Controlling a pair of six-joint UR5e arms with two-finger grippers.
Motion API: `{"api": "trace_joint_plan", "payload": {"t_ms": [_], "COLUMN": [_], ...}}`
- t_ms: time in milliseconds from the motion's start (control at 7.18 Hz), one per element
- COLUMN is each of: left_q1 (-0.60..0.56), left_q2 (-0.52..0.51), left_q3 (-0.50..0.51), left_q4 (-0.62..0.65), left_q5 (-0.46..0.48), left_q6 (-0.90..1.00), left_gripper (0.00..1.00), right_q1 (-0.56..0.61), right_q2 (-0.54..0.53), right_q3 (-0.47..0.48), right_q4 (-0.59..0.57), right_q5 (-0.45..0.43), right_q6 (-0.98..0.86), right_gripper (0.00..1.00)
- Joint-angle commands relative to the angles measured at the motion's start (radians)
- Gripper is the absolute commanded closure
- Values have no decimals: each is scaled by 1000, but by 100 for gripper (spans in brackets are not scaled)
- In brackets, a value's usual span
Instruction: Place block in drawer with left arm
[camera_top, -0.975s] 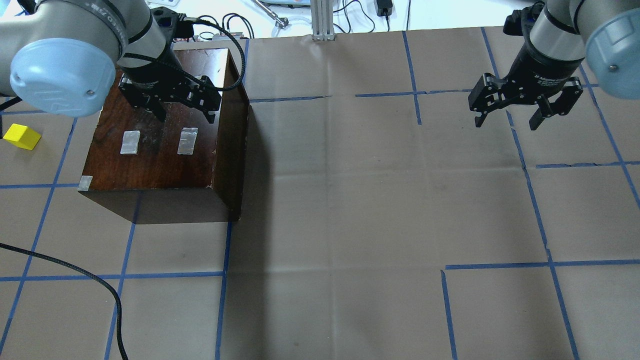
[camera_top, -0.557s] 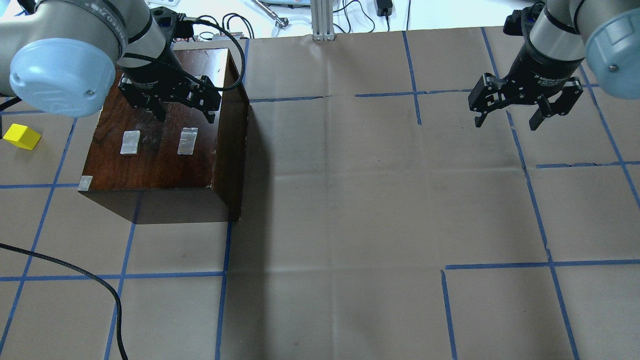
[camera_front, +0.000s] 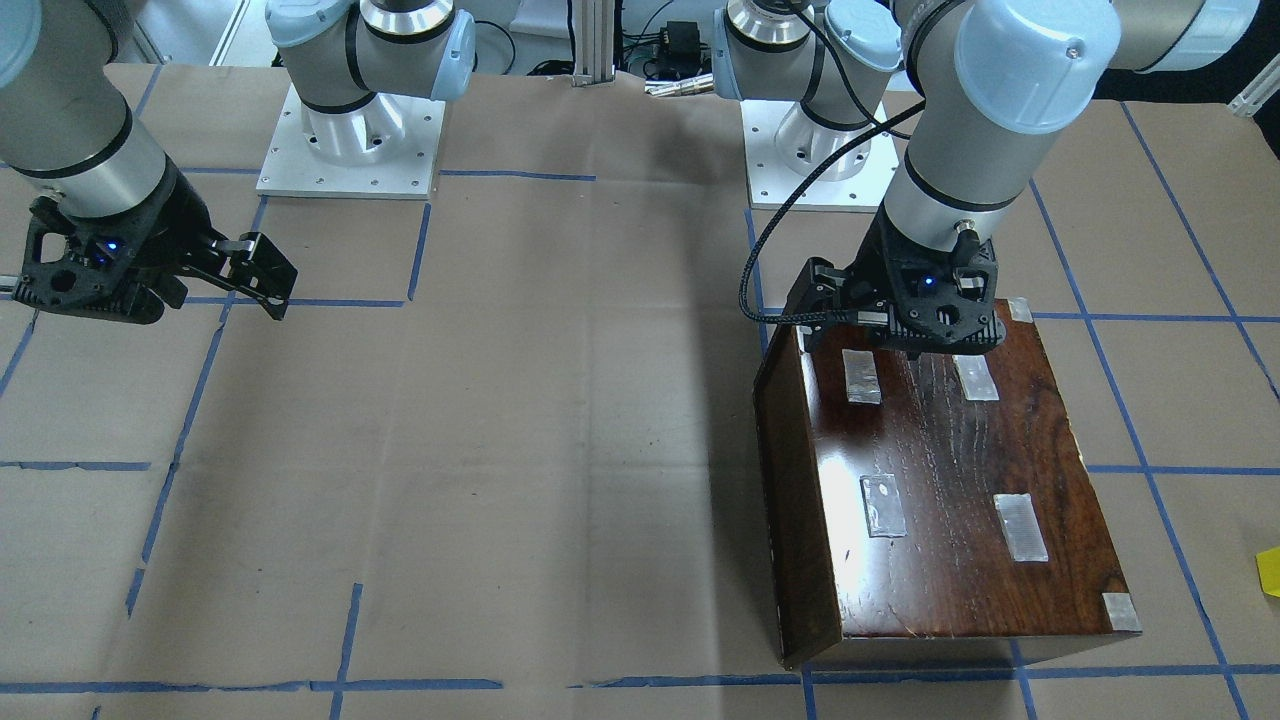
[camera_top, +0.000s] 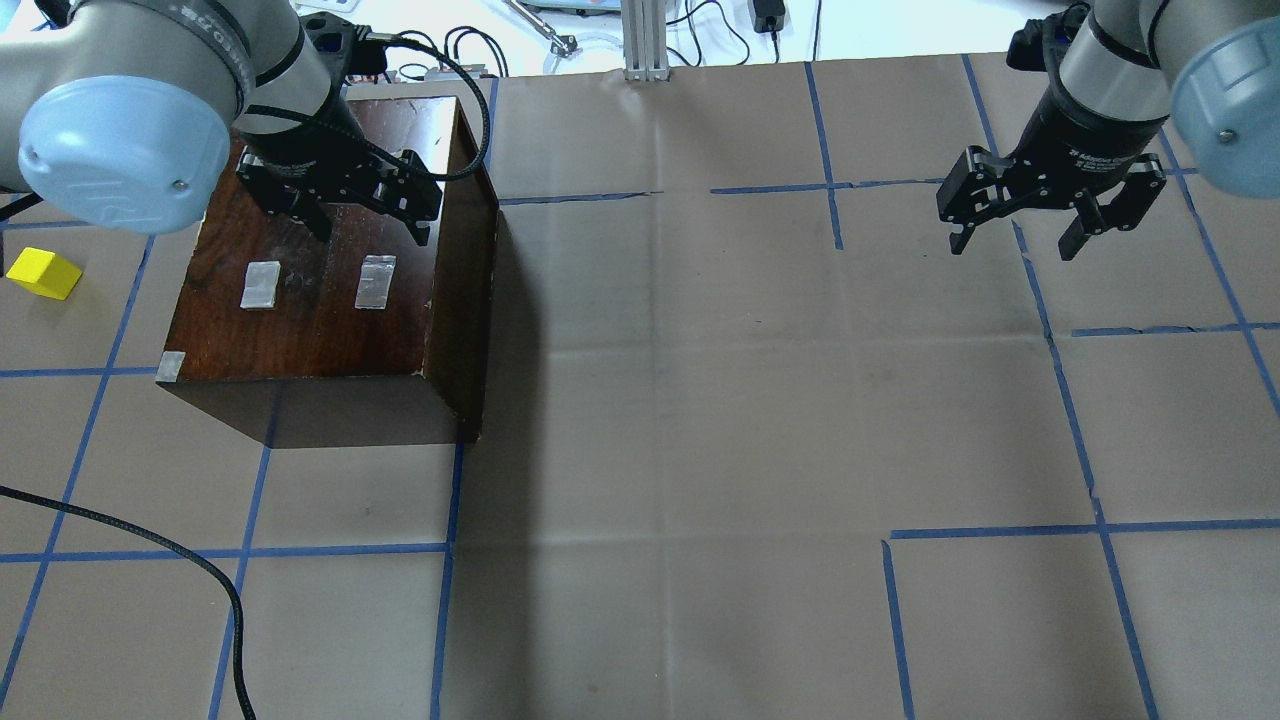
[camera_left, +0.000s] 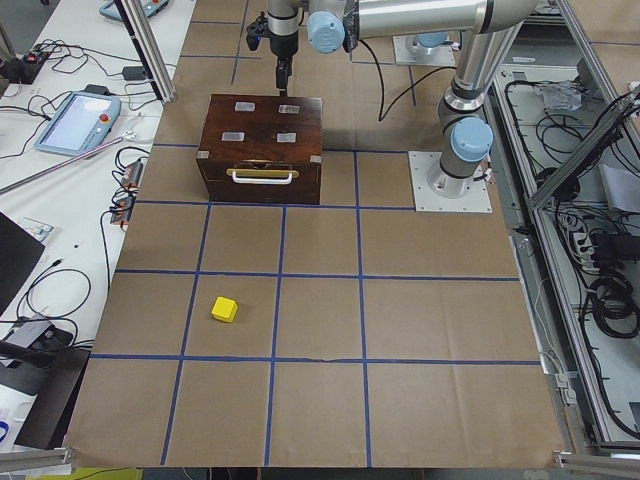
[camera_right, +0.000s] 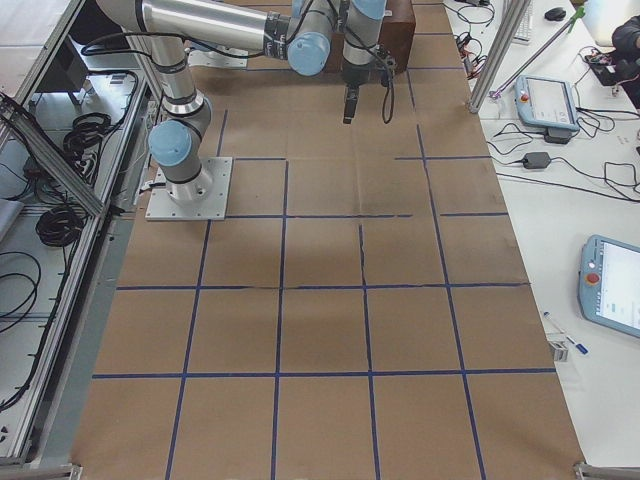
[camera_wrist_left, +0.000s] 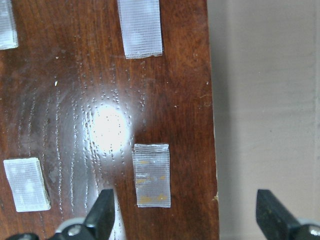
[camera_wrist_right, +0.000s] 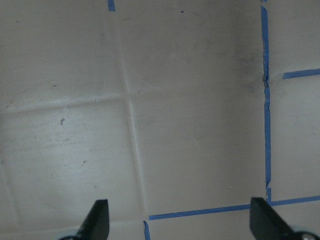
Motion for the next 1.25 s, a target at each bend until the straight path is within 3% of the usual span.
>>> {"api": "trace_joint_plan", "payload": {"t_ms": [0, 696, 1114], "left_q1": [0, 3, 108], "left_q2": [2, 23, 49], "left_q3": [0, -1, 0], "left_q4": [0, -5, -14], "left_q5": [-3, 5, 0], "left_q6": [0, 3, 6], "left_gripper": [1, 1, 1], "right_q1": [0, 0, 0], "right_q2": [0, 0, 0], "right_q3": [0, 0, 0], "right_q4": [0, 0, 0], "right_q5": [0, 0, 0], "right_q6": [1, 1, 1], "right_gripper": [0, 0, 0]}}
